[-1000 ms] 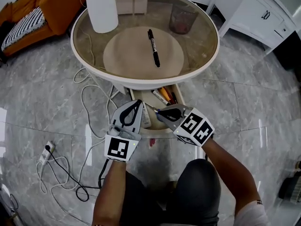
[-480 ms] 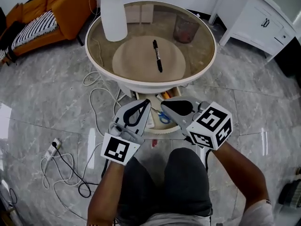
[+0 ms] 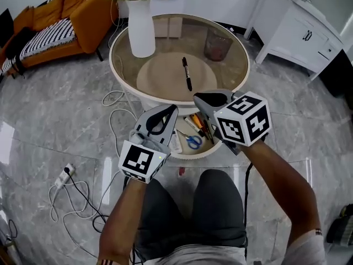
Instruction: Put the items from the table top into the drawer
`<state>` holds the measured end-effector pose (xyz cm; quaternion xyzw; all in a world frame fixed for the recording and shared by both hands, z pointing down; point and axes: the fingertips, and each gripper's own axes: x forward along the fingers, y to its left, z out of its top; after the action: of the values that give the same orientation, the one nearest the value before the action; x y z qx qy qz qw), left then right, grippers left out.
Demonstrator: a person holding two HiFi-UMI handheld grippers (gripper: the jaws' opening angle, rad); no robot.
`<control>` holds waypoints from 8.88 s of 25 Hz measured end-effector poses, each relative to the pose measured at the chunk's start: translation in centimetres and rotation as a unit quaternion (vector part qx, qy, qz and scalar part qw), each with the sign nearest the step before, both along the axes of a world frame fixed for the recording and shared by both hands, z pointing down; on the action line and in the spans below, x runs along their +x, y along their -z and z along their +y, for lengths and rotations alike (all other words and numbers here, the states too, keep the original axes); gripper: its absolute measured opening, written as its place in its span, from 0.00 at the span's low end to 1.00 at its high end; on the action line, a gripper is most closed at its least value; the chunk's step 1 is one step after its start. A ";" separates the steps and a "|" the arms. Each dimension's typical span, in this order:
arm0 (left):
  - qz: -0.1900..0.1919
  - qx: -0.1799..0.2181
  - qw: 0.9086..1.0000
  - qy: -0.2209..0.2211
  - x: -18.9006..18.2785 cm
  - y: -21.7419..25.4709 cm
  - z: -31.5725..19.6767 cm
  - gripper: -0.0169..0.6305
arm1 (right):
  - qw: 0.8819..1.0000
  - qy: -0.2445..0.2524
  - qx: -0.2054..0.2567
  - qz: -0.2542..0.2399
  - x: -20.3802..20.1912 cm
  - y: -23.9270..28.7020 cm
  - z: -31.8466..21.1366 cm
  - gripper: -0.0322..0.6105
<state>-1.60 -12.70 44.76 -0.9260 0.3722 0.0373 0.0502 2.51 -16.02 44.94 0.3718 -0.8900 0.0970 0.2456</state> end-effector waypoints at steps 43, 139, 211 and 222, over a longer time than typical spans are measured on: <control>-0.007 -0.017 1.000 0.014 -3.0 -0.3 0.6 0.03 | 0.986 -0.095 -0.076 0.117 -0.5 -5.5 -9.9 0.13; 0.026 -0.064 0.998 0.002 3.9 -18.4 -4.7 0.03 | 0.961 -0.034 -0.188 0.201 6.3 -34.7 -1.6 0.12; 0.021 -0.036 0.999 0.007 0.7 -7.0 1.2 0.03 | 0.980 0.104 0.136 -0.106 -1.1 -7.8 4.5 0.05; 0.015 -0.045 0.999 0.005 1.9 0.7 1.1 0.03 | 0.967 0.093 0.179 -0.153 0.1 1.0 4.9 0.05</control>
<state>0.26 -11.60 44.02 -0.9250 0.3784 0.0343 0.0033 2.61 -11.10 43.93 0.3063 -0.9504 -0.0315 0.0441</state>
